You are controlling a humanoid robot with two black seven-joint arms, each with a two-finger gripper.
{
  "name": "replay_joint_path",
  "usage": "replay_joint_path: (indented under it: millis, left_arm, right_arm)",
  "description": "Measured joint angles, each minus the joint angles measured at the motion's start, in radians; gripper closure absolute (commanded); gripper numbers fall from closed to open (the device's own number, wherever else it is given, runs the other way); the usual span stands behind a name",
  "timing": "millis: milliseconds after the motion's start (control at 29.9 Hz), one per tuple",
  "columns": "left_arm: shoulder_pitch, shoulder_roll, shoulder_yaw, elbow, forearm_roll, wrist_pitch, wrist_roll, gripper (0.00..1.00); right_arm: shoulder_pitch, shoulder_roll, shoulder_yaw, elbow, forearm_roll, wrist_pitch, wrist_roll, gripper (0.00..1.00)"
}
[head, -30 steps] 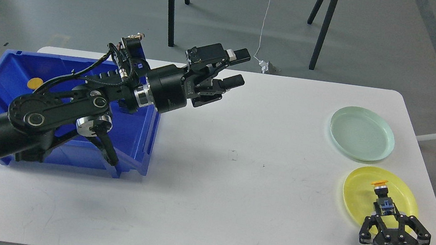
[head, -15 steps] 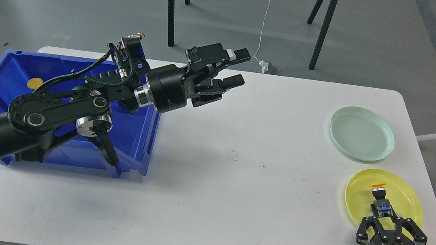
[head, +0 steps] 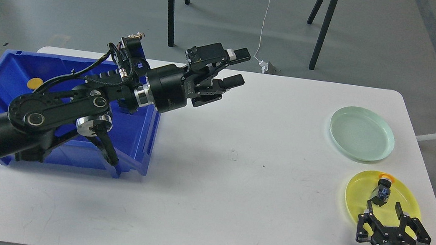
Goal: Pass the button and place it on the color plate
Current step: 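Raise the right gripper off the plate and move the left gripper into the bin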
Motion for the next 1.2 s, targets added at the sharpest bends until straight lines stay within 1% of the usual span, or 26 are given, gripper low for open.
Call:
replay_joint_path:
  millis: [100, 201, 301, 401, 501, 602, 669, 769, 869, 936, 1070, 1203]
  left_arm:
    - [-0.001, 0.004, 0.0, -0.011, 0.0, 0.004, 0.0, 0.2]
    - [-0.003, 0.04, -0.031, -0.056, 0.0, 0.014, 0.0, 0.2]
    - [0.001, 0.141, -0.066, -0.112, 0.0, 0.018, 0.0, 0.2]
    - [0.005, 0.269, -0.072, -0.163, -0.001, 0.021, 0.0, 0.2]
    - [0.007, 0.409, -0.065, -0.207, 0.002, 0.024, 0.0, 0.19]
    - [0.016, 0.534, -0.043, -0.226, 0.019, 0.027, 0.0, 0.18]
    - [0.02, 0.594, -0.02, -0.227, 0.072, 0.028, 0.0, 0.19]
    - [0.023, 0.654, 0.013, -0.221, 0.246, 0.038, 0.0, 0.19]
    - [0.018, 0.697, 0.098, -0.196, 0.409, 0.101, 0.0, 0.19]
    - [0.005, 0.707, 0.166, -0.144, 0.471, 0.133, 0.0, 0.19]
    - [-0.005, 0.696, 0.239, -0.044, 0.567, 0.146, 0.0, 0.2]
    - [-0.006, 0.643, 0.292, 0.097, 0.653, 0.149, 0.0, 0.2]
  right_arm:
    - [0.011, 0.005, 0.019, 0.019, 0.001, 0.032, 0.0, 0.02]
    - [0.066, -0.003, 0.038, 0.051, -0.005, 0.045, 0.0, 0.02]
    - [0.169, -0.033, 0.035, 0.066, -0.018, 0.048, -0.004, 0.02]
    - [0.311, -0.096, -0.008, 0.067, -0.067, 0.048, -0.007, 0.02]
    - [0.473, -0.133, -0.079, 0.063, -0.16, 0.041, -0.01, 0.02]
    - [0.623, -0.141, -0.152, 0.052, -0.296, 0.029, -0.012, 0.02]
    - [0.699, -0.139, -0.187, 0.036, -0.385, 0.016, -0.012, 0.02]
    - [0.763, -0.13, -0.208, 0.017, -0.461, -0.001, -0.012, 0.02]
    - [0.777, -0.127, -0.213, 0.012, -0.476, -0.005, -0.012, 0.02]
    - [0.777, -0.125, -0.214, 0.012, -0.478, -0.006, -0.012, 0.02]
    - [0.76, -0.123, -0.215, 0.012, -0.478, -0.006, -0.012, 0.02]
    - [0.744, -0.123, -0.215, 0.014, -0.477, -0.004, -0.012, 0.02]
